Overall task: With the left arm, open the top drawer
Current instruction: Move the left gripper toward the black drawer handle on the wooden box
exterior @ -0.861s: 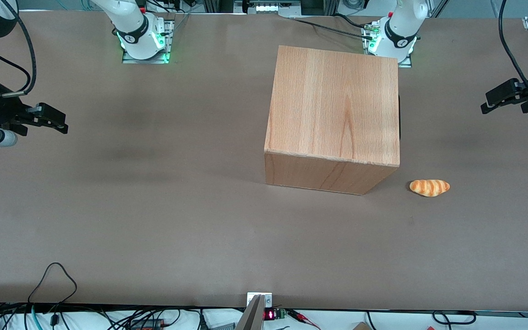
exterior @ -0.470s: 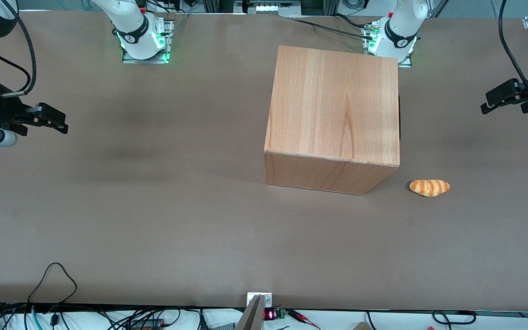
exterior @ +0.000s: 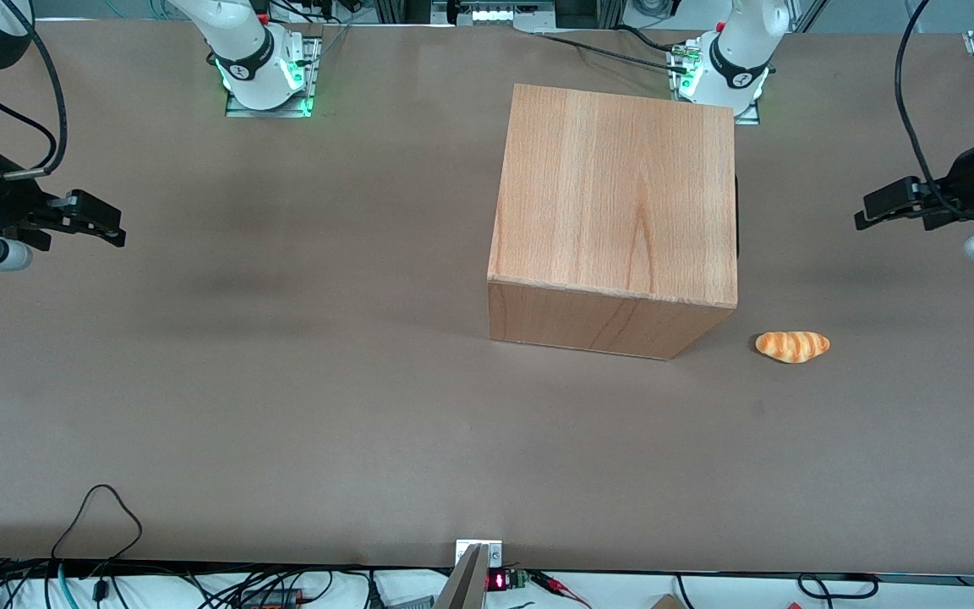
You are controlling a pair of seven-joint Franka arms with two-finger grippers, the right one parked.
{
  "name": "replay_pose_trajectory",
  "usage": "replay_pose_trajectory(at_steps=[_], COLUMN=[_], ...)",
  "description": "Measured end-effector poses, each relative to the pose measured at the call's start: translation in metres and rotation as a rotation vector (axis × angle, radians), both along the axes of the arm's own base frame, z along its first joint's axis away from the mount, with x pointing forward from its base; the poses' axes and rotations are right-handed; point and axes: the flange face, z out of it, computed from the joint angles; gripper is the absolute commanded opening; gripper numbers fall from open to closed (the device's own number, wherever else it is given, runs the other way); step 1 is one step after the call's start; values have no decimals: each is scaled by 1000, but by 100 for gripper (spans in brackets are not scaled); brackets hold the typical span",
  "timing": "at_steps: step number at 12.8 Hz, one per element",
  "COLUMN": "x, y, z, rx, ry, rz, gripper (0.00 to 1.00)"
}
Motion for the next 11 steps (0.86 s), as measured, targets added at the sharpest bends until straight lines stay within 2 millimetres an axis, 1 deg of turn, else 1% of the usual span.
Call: replay_pose_trajectory(at_steps=[1,2,6,8,9,11], x=[2,4,18,18,18,17], y=[-2,-4,-14,-16,-16,-16], z=[-5,-15,-66,-92,-100,-106], rx=[-22,-37,-57,-63,-66,-81], ry=[13,37,154,246,274,292], rz=[0,-1,-22,-32,-40,-89], gripper=[100,100,100,100,100,100])
